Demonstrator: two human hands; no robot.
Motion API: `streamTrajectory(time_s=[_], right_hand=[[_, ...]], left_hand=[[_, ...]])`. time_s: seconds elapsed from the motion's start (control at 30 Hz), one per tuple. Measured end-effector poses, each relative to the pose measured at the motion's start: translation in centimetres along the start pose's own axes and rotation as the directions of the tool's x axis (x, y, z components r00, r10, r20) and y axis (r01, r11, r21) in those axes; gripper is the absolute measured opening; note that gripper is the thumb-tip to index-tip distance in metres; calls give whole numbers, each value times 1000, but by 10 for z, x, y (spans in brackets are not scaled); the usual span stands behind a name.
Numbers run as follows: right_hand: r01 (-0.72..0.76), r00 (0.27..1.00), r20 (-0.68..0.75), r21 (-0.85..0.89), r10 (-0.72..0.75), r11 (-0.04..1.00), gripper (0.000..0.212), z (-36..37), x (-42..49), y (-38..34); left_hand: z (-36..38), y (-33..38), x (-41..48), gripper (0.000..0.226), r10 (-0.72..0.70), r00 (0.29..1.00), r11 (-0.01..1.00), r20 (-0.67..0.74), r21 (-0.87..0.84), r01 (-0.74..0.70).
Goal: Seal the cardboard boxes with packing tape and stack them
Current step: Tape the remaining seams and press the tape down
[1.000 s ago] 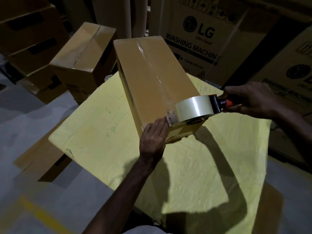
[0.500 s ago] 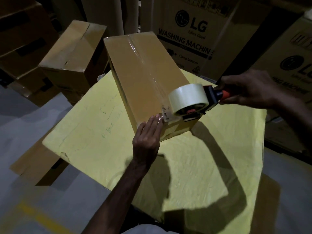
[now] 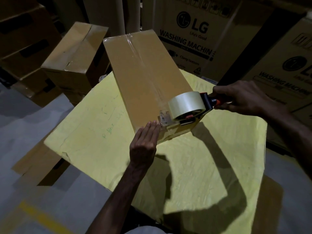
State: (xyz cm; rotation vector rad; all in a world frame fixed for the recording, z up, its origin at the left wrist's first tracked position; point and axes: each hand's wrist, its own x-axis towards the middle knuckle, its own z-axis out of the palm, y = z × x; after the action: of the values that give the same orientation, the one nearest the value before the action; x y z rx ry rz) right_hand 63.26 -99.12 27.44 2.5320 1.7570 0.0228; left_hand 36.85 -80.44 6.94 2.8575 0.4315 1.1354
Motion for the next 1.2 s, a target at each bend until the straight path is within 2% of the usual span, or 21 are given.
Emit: streamTrajectory(time_s=[0.17, 0.27, 0.33, 0.47, 0.6, 0.7, 0.83, 0.9, 1.07, 1.2], right_hand=[[-72, 997, -18, -44, 71, 996, 41, -4, -14, 20], [-197, 980, -35, -47, 195, 979, 50, -8, -35, 48], [-240, 970, -31, 13, 240, 971, 48, -5, -42, 53], [-239, 970, 0, 164, 242, 957, 39, 13, -41, 32], [-194, 974, -83, 191, 213, 962, 38, 30, -39, 3], [-212, 959, -145, 203, 243, 956, 42, 41, -45, -6], [-231, 939, -185, 283, 290, 931, 45, 49, -52, -6], [-240, 938, -175, 288, 298, 927, 45, 50, -51, -6], [-241, 945, -136, 318, 296, 917, 42, 51, -50, 0], [-245, 943, -111, 400, 313, 883, 41, 58, -52, 7]], left_hand=[[4, -11, -5, 37, 15, 1000, 1000, 2, -23, -15], [3, -24, -14, 53, 17, 1000, 999, 21, -32, -16], [2, -35, -17, 59, 33, 999, 999, 40, -30, -32], [-11, -82, -15, 66, 10, 992, 999, 124, -40, -5], [-27, -119, -3, 56, -66, 984, 997, 164, -26, 71], [-23, -102, 3, 52, -123, 983, 991, 133, -38, 129], [4, -36, 10, 56, 59, 993, 985, 105, -169, -41], [17, -6, 24, 58, 64, 990, 979, 129, -202, -37], [37, 21, 39, 41, 89, 993, 987, 81, -141, -77], [43, 6, 34, 55, 157, 987, 986, 21, -57, -156]])
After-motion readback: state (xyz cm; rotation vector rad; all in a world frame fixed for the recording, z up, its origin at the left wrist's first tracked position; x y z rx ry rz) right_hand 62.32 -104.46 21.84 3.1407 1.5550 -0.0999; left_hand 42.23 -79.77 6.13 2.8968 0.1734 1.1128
